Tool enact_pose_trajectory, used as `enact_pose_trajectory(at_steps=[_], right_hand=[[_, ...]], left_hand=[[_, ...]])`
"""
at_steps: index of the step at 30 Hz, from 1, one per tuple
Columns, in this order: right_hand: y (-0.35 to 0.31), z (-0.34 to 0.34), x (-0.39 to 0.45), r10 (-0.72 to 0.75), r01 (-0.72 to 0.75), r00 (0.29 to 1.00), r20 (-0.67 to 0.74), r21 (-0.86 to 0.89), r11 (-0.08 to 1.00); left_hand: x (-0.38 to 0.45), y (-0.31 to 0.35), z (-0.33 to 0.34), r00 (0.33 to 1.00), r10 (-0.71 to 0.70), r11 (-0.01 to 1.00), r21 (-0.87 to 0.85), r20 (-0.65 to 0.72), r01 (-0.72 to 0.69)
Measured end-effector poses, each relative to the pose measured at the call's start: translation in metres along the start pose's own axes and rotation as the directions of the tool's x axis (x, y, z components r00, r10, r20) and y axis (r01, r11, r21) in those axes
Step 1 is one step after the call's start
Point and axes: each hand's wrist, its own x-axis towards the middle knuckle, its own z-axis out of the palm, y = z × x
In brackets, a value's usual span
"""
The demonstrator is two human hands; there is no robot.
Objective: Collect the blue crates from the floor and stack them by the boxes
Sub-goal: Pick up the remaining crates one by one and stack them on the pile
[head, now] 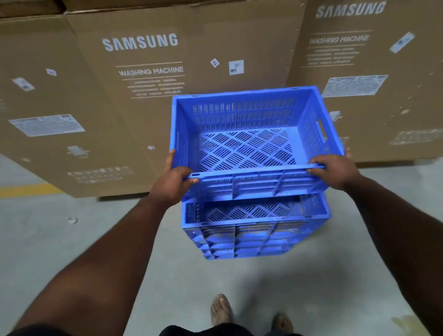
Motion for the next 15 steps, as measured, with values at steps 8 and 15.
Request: enact_pose_trajectory(at_steps=[8,15], right_hand=[[0.008,0.007,-0.022,-0.034,0.033,0.998,-0.052,-0.019,0.999],[0.015,0.007,-0.042,-0.061,0.061,0.998,-0.003,-0.032,0.998]], left_hand=[[-0.021,0.0,0.009,0.988,-0.145,0.989,-0.029,-0.059,0.144],[-0.059,0.019,0.014,0.978,-0.19,0.982,-0.03,-0.087,0.188]])
